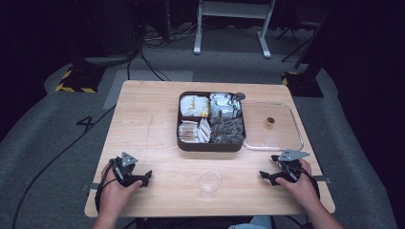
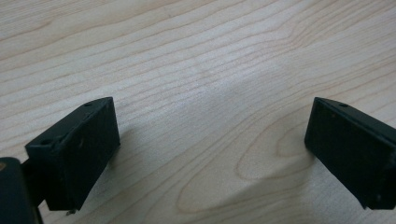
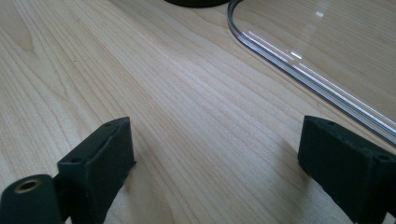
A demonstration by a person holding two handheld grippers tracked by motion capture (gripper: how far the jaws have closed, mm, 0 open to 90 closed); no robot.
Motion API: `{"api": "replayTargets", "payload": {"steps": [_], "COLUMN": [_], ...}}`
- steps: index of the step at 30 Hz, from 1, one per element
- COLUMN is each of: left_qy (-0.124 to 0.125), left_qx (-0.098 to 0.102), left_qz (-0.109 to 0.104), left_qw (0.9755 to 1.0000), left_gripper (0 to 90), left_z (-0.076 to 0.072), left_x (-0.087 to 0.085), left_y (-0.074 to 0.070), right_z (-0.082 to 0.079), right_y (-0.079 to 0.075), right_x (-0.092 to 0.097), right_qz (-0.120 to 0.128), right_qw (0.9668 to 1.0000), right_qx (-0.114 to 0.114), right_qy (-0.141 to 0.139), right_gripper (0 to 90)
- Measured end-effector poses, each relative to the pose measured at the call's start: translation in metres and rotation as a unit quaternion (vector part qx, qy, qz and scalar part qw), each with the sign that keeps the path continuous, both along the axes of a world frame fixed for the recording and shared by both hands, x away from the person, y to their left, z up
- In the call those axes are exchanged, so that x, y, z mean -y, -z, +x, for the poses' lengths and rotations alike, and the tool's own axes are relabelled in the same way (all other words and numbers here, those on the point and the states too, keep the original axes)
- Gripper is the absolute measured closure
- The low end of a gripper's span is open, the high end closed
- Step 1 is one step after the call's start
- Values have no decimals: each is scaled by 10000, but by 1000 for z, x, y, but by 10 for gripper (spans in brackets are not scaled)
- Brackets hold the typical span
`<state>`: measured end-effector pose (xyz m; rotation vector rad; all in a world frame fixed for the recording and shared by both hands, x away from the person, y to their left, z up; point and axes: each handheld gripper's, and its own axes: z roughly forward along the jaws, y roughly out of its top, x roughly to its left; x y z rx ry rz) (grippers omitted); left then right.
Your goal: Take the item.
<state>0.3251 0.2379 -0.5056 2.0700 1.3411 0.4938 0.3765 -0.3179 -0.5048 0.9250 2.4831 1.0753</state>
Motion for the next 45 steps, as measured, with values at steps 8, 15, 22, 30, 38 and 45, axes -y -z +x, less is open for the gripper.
{"api": "replayTargets", "payload": {"steps": [8, 15, 22, 30, 38, 45], "left_qy": [12, 151, 382, 1146, 1342, 1519], "left_qx": [61, -58, 105, 60, 517, 477], "left_qz": [-33, -181, -388, -414, -636, -729], "left_qw": [10000, 9997, 9985, 9925, 9876, 9846], "left_gripper": [54, 358, 392, 376, 395, 423], "left_z": [-1, -3, 0, 13, 40, 71], "left_x": [0, 7, 21, 49, 61, 76], "left_y": [-1, -20, -48, -82, -108, -116], "right_z": [0, 0, 0, 1, 1, 1], "right_y": [0, 0, 0, 0, 0, 0], "right_x": [0, 0, 1, 2, 3, 3], "right_qz": [-3, 2, 10, 26, 27, 27], "right_qw": [10000, 10000, 10000, 10000, 10000, 10000], "right_qx": [1, 2, -3, 5, 8, 8], "right_qy": [1, -7, -30, -70, -73, -73], "right_gripper": [106, 108, 114, 123, 123, 123]}}
